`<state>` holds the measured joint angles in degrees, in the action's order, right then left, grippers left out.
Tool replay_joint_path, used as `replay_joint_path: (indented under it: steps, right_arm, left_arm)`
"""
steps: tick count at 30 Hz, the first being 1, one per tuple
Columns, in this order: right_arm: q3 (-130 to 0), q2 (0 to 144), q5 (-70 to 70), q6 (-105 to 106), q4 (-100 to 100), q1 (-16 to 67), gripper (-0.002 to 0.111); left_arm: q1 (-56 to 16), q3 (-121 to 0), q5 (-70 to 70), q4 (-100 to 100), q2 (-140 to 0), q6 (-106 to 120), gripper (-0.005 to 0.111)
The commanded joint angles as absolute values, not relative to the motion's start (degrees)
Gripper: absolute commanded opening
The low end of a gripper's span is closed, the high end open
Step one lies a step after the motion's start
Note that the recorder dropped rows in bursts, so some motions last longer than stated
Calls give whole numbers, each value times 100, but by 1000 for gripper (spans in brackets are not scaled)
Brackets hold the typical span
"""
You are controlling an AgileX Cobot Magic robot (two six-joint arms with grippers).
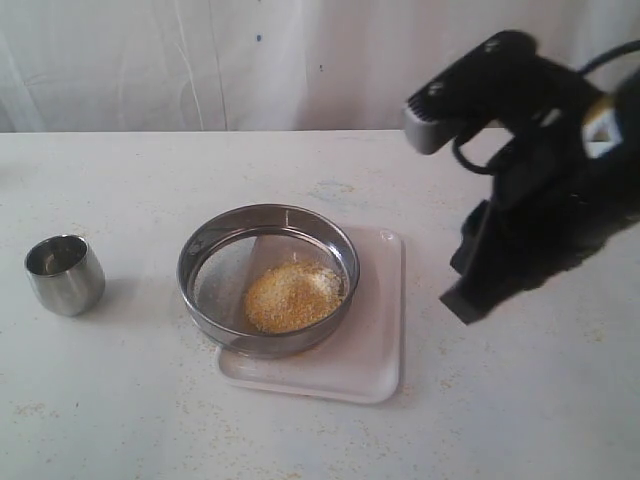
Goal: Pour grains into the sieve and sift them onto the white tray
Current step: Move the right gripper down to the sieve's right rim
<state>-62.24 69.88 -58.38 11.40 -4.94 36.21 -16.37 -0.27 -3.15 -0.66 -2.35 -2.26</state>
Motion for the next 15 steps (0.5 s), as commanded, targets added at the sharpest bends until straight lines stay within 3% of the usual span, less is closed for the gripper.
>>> replay_joint_path:
  steps: [1, 4, 15]
  right_arm:
    - [-6887, 8269, -5671, 1582, -573, 3138, 46]
    - [-7385, 8890, -5418, 1690, -326, 2865, 51]
    - [-8914, 10483, -4798, 2304, 811, 2437, 51]
  left_arm:
    - [-1671, 0, -326, -45, -203, -205, 0]
    - [-1671, 0, -326, -45, -203, -205, 0]
    - [-1671, 0, -326, -45, -203, -205, 0]
